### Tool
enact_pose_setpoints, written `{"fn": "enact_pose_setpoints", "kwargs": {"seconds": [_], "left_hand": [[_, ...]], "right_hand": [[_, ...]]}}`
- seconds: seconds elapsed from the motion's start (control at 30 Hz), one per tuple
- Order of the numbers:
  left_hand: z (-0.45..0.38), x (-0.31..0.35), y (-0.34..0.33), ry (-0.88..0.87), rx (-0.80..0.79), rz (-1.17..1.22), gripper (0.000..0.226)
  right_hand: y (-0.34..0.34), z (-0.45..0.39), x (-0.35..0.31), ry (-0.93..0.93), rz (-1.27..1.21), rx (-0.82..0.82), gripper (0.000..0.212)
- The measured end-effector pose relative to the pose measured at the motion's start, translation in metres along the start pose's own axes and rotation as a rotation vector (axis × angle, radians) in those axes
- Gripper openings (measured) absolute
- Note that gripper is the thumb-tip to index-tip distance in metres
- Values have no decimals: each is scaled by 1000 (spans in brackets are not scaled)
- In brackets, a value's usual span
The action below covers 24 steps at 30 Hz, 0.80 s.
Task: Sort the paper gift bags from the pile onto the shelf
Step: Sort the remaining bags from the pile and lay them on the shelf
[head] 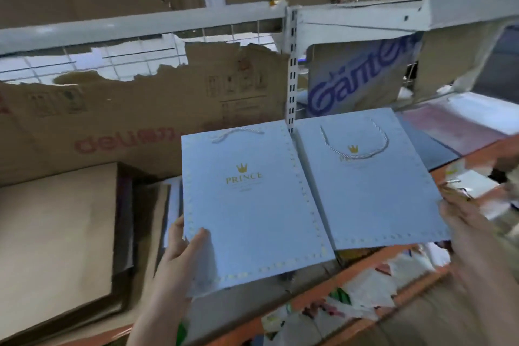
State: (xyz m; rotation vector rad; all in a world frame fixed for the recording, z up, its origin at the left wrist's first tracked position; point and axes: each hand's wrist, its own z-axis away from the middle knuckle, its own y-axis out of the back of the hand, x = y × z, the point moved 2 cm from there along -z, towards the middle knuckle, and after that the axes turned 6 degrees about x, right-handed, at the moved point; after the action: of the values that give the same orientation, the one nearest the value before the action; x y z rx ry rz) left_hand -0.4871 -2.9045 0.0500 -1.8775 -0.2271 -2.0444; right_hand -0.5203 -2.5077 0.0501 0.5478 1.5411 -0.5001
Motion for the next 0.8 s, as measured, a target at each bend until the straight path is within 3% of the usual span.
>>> {"fn": "enact_pose_setpoints", "kwargs": {"seconds": [0.13, 0.4, 0.6, 0.8], "left_hand": [[5, -8, -63, -2, -31, -13, 35], [-26, -24, -161, 18, -16, -101, 27], [-60, -40, -220, -3, 23, -168, 28], [-97, -51, -258, 2, 151, -161, 40]], "right_hand": [[55, -41, 16, -48, -25, 73, 19], [119, -113, 30, -80, 65, 184, 21], [117, -184, 32, -82, 61, 147, 21], [71, -268, 21, -45, 134, 29, 13]]}}
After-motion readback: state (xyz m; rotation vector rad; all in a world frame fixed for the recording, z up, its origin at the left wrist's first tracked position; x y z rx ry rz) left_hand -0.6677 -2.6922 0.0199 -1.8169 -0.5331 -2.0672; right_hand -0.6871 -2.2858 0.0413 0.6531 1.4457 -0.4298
